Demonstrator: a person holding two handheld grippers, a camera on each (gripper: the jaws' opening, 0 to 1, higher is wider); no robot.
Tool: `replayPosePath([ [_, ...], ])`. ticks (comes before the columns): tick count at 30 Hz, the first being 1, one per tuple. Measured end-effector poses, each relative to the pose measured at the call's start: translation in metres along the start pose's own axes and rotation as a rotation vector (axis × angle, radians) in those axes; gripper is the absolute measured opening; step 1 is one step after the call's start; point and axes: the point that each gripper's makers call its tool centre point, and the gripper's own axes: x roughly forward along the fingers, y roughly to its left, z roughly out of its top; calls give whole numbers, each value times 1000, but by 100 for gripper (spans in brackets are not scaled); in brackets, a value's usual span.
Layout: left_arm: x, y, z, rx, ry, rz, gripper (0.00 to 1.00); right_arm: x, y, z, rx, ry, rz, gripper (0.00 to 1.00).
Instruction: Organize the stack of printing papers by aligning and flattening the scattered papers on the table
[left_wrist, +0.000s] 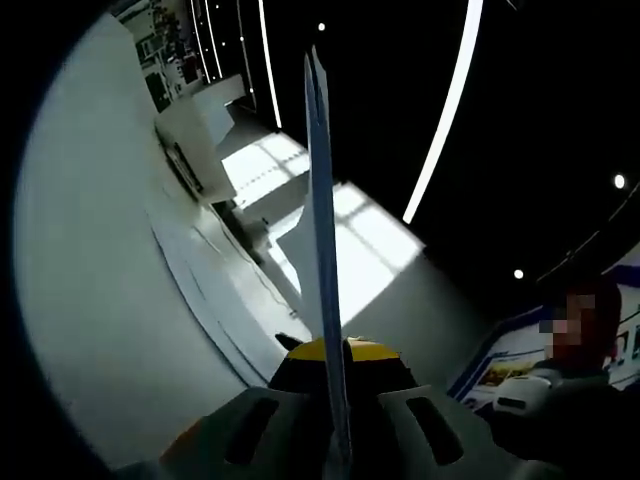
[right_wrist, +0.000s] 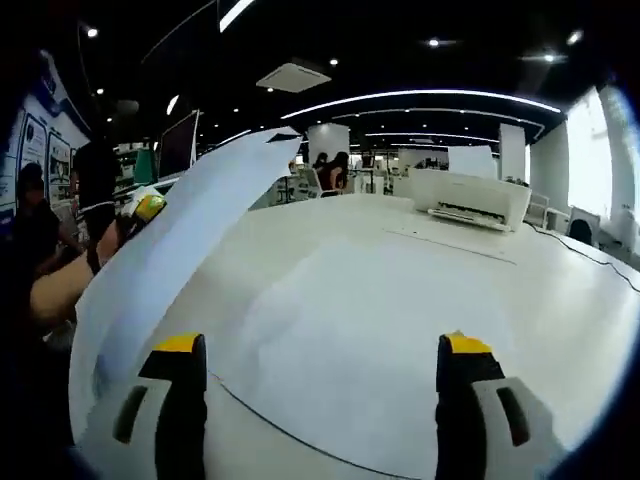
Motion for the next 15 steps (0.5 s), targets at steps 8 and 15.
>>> replayPosePath([
  [8, -1, 0, 1, 1, 2, -1, 6, 3, -10, -22, -26, 76, -31, 91],
  [15, 0, -1, -1, 1, 2, -1, 6, 3, -25, -26, 26, 53, -72, 88],
])
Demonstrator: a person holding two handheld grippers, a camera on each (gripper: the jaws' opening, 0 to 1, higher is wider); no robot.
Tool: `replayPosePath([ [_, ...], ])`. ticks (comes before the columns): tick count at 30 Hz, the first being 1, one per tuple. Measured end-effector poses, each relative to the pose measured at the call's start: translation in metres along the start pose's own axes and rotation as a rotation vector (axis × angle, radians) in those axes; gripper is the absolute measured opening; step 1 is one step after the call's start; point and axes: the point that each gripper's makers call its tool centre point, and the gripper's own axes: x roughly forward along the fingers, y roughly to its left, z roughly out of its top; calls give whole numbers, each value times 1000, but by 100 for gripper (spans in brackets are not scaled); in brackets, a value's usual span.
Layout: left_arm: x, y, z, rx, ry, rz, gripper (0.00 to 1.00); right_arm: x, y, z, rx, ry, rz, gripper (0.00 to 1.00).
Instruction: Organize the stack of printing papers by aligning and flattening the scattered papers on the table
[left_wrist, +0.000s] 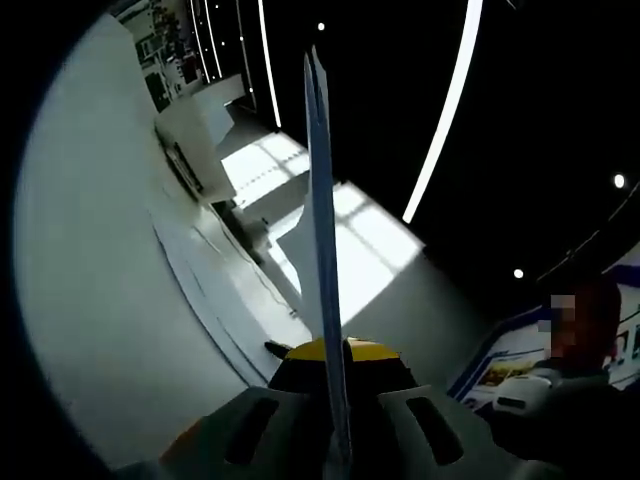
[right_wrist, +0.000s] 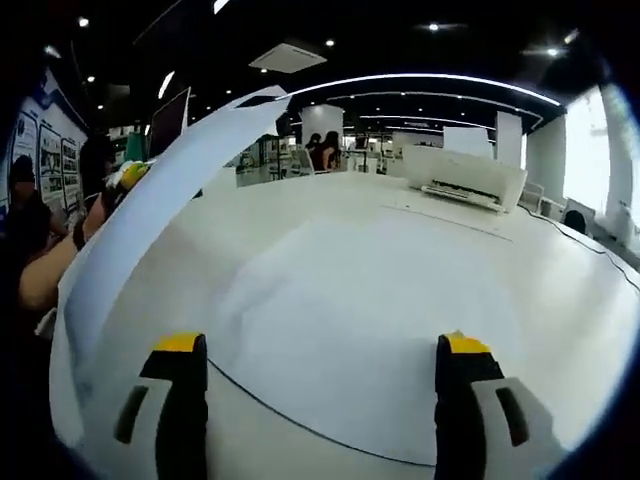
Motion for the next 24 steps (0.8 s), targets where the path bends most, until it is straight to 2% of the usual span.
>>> replayPosePath([
  [9, 1, -1, -1, 0, 0, 0, 6, 0, -15, 3, 18, -3, -37, 67],
  [24, 1, 0, -1, 0, 0, -1, 6, -3, -30, 4, 43, 8, -73, 41],
])
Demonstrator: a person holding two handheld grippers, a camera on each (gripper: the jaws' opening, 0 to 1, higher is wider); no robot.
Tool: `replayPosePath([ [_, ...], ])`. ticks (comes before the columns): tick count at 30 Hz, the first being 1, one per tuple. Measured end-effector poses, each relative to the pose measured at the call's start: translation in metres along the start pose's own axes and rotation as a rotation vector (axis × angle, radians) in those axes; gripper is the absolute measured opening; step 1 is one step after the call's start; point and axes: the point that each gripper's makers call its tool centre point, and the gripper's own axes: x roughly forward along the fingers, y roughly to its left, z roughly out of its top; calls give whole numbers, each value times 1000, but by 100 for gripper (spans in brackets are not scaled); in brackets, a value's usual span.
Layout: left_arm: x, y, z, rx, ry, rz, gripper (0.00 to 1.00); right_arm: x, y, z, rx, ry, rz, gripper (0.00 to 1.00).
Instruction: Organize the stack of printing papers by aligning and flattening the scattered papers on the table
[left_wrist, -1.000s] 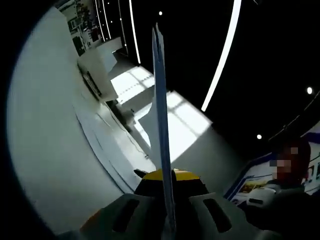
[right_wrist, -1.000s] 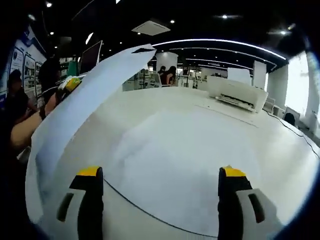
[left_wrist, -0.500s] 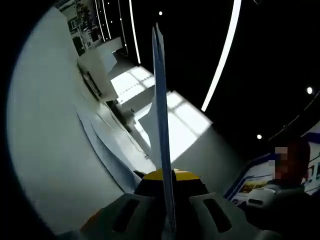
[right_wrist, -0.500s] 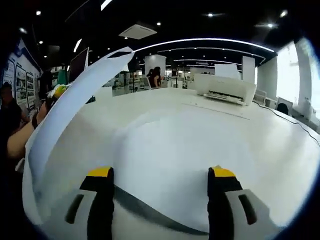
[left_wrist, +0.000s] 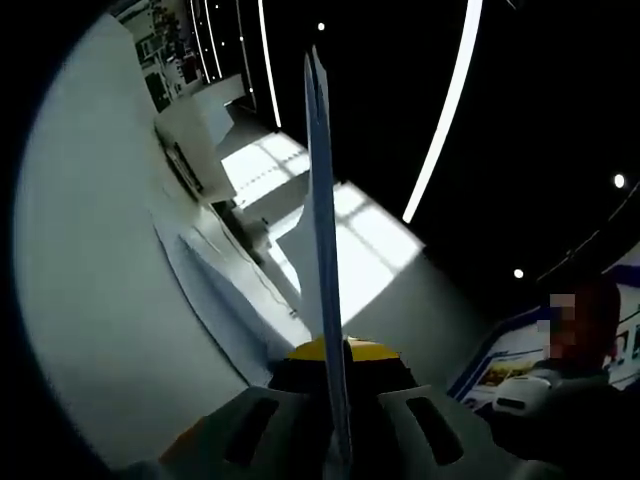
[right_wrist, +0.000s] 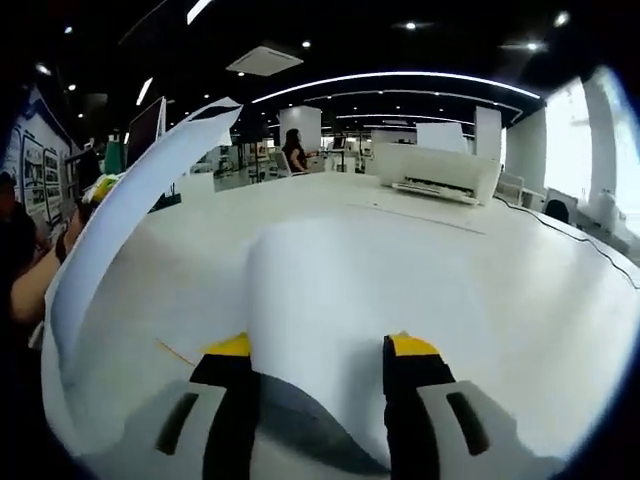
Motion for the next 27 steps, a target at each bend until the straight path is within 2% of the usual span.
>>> replayPosePath([
  [14, 0, 1, 1, 1, 0, 1, 6, 2, -23, 1, 41, -13, -28, 21],
  [22, 1, -2, -2, 2, 1, 1, 6, -2, -26, 1, 103, -29, -13, 18],
  [27, 1, -1, -1, 1, 0, 2, 6, -2, -25, 1, 112, -34, -15, 16],
])
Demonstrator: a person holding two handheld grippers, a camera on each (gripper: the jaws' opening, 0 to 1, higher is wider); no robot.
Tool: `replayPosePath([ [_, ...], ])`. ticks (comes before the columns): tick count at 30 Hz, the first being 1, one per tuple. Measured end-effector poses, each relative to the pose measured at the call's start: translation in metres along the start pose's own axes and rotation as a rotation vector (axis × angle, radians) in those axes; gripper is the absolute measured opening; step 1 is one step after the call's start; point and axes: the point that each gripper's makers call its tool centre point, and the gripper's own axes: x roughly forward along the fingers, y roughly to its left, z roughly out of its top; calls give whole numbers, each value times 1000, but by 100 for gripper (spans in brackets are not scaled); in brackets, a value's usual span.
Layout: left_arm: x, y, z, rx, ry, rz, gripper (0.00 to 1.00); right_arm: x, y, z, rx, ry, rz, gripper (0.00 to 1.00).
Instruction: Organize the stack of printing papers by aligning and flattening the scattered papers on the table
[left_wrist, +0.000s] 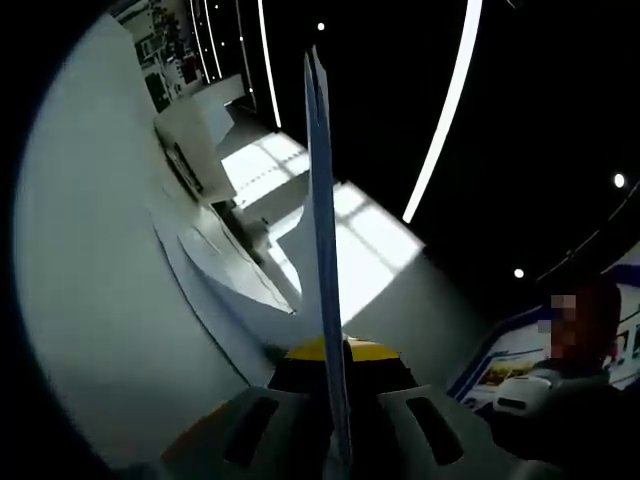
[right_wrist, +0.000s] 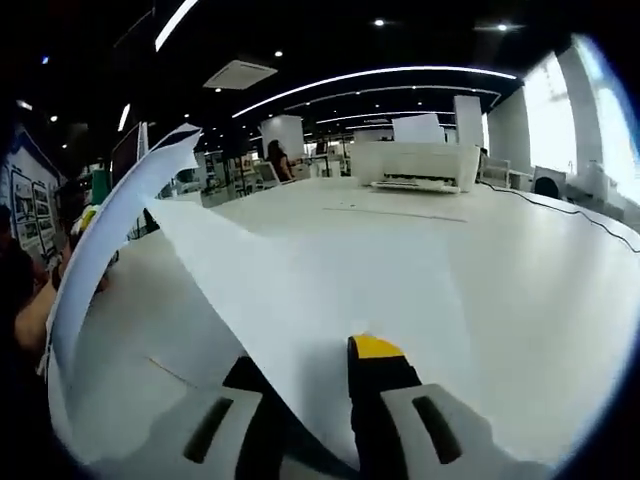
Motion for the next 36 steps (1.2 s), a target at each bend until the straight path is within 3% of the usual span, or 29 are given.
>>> replayPosePath([
  [12, 0, 1, 0, -1, -1, 3, 6, -6, 2, 3, -53, -27, -17, 6],
  [20, -1, 3, 2, -2, -1, 3, 6, -18, 0, 30, -17, -157, -7, 0],
  [27, -1, 2, 1, -4, -2, 5, 6, -26, 1, 48, -32, -219, -9, 0],
  [36, -2, 5, 3, -3, -1, 9, 6, -39, 17, 79, -135, -305, -13, 0],
])
